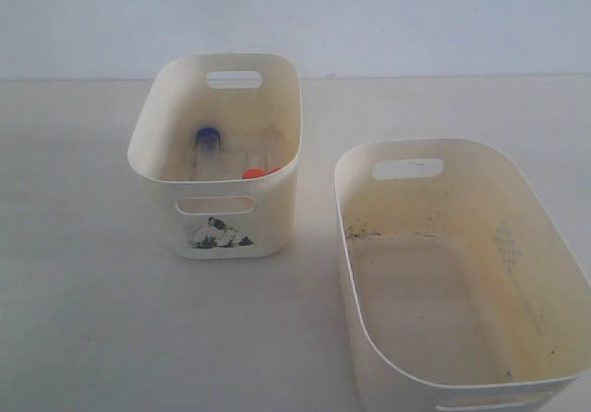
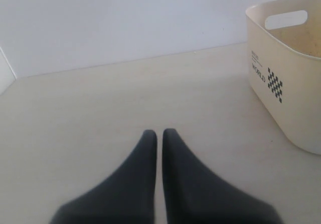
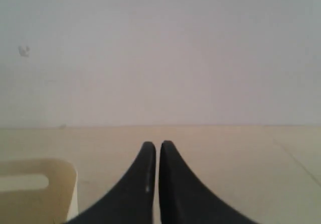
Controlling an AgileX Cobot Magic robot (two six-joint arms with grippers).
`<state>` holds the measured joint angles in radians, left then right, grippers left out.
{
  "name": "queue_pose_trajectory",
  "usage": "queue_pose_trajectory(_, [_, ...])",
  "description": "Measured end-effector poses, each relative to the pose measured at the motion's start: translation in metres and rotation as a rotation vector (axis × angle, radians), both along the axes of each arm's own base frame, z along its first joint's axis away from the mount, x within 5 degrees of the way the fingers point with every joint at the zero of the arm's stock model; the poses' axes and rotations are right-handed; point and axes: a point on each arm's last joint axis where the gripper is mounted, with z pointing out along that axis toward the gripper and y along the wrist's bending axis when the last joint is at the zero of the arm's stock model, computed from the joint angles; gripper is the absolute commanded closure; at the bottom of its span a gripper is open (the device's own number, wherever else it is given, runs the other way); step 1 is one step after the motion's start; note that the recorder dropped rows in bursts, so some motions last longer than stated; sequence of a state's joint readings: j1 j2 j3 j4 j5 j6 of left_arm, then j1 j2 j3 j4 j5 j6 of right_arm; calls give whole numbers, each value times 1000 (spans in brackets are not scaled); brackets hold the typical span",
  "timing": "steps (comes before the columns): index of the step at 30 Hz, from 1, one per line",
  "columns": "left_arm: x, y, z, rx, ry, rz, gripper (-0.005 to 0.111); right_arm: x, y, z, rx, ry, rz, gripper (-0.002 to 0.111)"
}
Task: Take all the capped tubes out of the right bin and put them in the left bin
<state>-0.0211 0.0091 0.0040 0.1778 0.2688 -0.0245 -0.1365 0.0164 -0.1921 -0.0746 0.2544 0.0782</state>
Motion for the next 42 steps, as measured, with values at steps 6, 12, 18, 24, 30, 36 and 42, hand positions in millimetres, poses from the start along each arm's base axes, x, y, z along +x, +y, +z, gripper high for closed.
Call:
queue_pose_trajectory(6, [0,0,0,0,0,0,102,10,-1,-54,29,117,3,106])
queue_pose_trajectory(12, [0,0,0,0,0,0,102,10,-1,-60,37,154,3,106])
queue_pose_trajectory(18, [0,0,0,0,0,0,102,9,2,-69,3,245,63,106])
queue_pose_trajectory(24, [0,0,0,0,0,0,102,9,4,-70,11,254,86,106])
queue_pose_trajectory(30, [0,0,0,0,0,0,102,9,4,-70,11,254,86,106])
queue_pose_trajectory(36, [0,0,0,0,0,0,102,9,4,-70,11,254,86,106])
queue_pose_trajectory(42, [0,0,0,0,0,0,102,9,4,-70,15,254,87,106])
